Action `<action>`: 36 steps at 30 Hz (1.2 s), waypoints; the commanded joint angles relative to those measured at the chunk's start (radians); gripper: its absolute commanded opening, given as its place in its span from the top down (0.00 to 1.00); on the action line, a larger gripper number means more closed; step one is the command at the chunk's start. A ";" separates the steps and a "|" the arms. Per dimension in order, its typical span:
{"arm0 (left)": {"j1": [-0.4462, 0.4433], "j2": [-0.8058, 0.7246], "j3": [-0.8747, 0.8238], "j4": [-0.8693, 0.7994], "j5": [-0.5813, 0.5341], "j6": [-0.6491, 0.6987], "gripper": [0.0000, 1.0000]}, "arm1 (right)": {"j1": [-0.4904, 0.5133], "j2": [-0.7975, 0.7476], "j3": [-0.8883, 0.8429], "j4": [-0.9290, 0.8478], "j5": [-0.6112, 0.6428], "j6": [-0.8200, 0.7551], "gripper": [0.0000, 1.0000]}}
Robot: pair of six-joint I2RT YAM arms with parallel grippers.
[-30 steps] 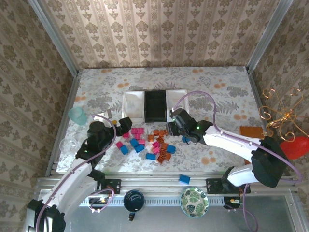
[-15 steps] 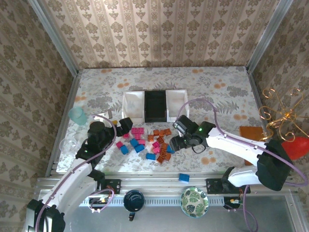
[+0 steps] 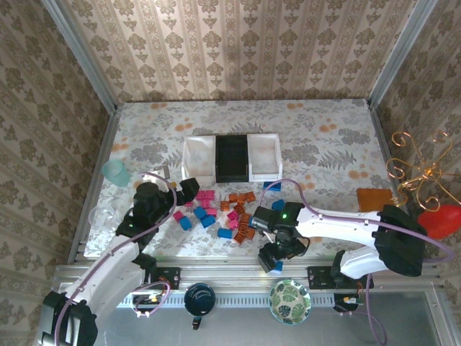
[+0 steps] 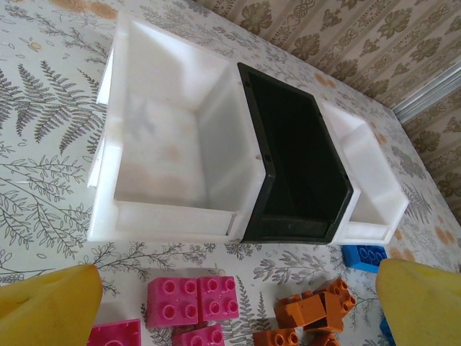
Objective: Sort the legos into containers by color
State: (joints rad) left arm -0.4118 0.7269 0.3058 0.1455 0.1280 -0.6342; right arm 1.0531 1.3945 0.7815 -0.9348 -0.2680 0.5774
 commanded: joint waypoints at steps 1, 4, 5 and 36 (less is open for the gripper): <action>-0.005 -0.002 -0.013 0.049 0.024 0.018 0.01 | 0.008 0.057 0.016 -0.050 -0.064 0.023 0.11; -0.005 -0.002 -0.014 0.049 0.029 0.026 0.01 | 0.015 0.106 0.042 -0.048 -0.065 0.013 0.10; -0.004 -0.003 -0.015 0.045 0.028 0.027 0.01 | 0.019 0.124 0.051 -0.052 -0.061 0.011 0.10; -0.001 -0.049 -0.016 0.008 0.019 0.030 0.00 | 0.044 0.214 0.121 -0.003 0.139 -0.138 0.64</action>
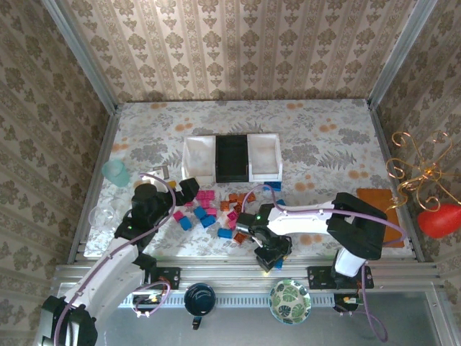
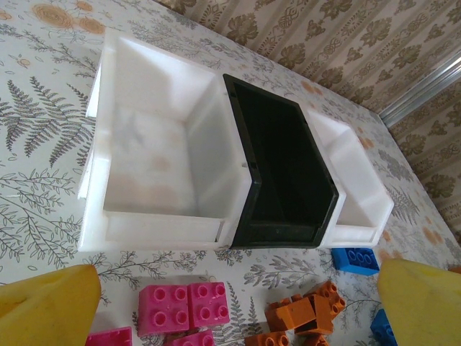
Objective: Sort the legos into containers by color
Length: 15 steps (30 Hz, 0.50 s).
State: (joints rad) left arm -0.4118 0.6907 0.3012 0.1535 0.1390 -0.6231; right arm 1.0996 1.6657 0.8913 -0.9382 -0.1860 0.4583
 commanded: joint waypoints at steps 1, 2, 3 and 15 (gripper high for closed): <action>-0.001 -0.012 -0.011 0.001 0.008 0.017 0.00 | -0.004 -0.076 0.011 0.004 0.060 -0.020 0.66; -0.002 -0.011 -0.011 0.002 0.008 0.016 0.00 | -0.004 -0.099 0.009 0.007 0.064 -0.018 0.68; -0.001 -0.010 -0.010 0.004 0.008 0.016 0.00 | -0.005 -0.122 0.008 0.010 0.067 -0.018 0.70; -0.002 -0.003 0.008 -0.001 0.006 -0.002 0.00 | -0.321 -0.269 0.243 0.286 0.319 -0.122 0.72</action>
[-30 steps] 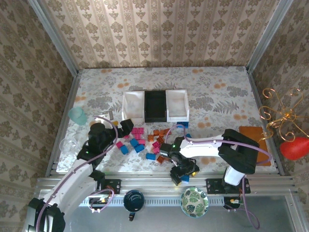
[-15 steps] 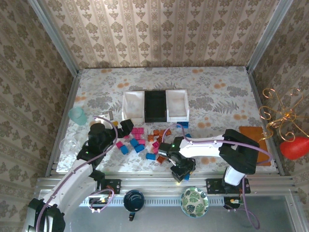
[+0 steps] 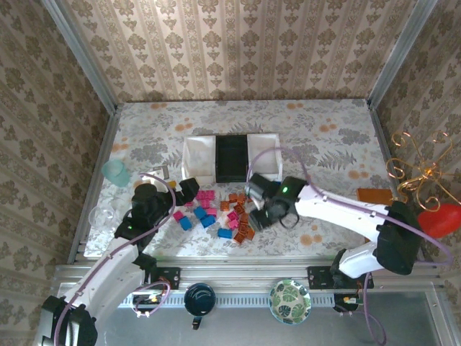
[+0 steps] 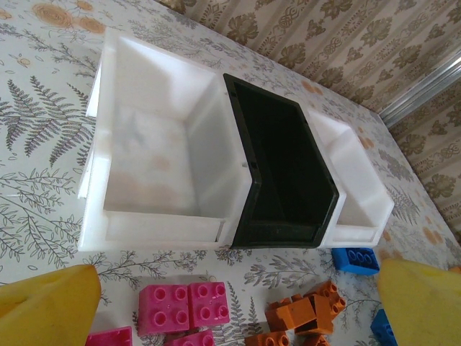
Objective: Sort the legos into containers by color
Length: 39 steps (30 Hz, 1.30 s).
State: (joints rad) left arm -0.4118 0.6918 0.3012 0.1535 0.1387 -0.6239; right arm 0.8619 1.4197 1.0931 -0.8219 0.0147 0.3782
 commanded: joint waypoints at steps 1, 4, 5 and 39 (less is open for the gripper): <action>-0.002 -0.004 0.014 -0.007 0.007 -0.002 0.00 | -0.122 -0.022 0.048 0.252 0.115 -0.041 0.72; -0.004 -0.006 0.036 -0.055 0.004 0.002 0.00 | -0.206 0.075 0.113 0.396 0.108 -0.032 0.72; -0.004 -0.008 0.046 -0.076 -0.001 0.005 0.00 | -0.226 0.113 0.142 0.408 0.116 -0.034 0.72; -0.061 0.017 0.124 -0.588 -0.200 -0.115 0.19 | -0.264 -0.097 -0.203 0.687 0.111 0.079 0.21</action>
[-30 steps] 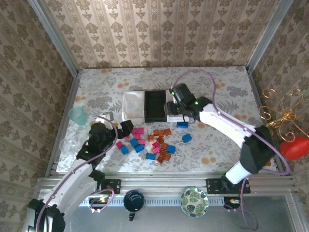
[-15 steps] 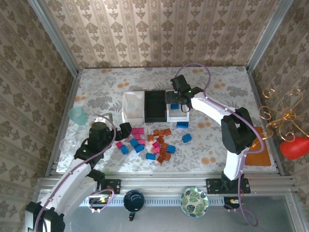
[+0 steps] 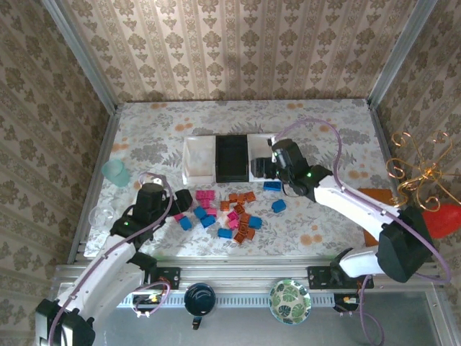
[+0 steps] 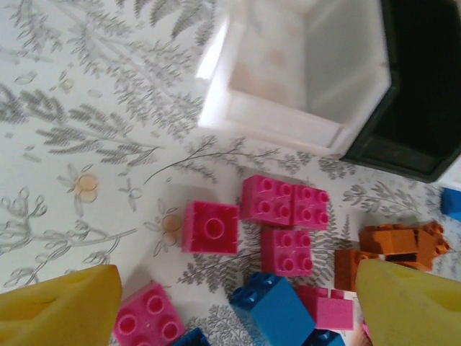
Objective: Sort the legos into containers by color
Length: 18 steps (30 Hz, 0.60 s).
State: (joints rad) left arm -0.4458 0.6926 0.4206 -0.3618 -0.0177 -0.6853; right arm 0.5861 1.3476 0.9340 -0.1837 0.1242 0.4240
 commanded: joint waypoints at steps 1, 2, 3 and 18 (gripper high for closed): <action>-0.037 0.025 0.004 -0.082 -0.046 -0.065 0.21 | 0.015 -0.031 -0.058 0.052 0.003 0.036 0.21; -0.043 0.035 0.003 -0.084 -0.044 -0.075 0.24 | 0.015 -0.036 -0.070 0.058 0.002 0.038 0.21; -0.055 0.044 0.001 -0.082 -0.041 -0.081 0.25 | 0.015 -0.040 -0.082 0.064 0.003 0.037 0.21; -0.325 0.138 -0.004 -0.196 -0.223 -0.197 0.33 | 0.006 -0.082 -0.153 0.104 0.018 0.029 0.22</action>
State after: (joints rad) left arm -0.7647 0.7979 0.4206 -0.5495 -0.1894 -0.8532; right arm 0.5957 1.2907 0.7925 -0.1093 0.1246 0.4454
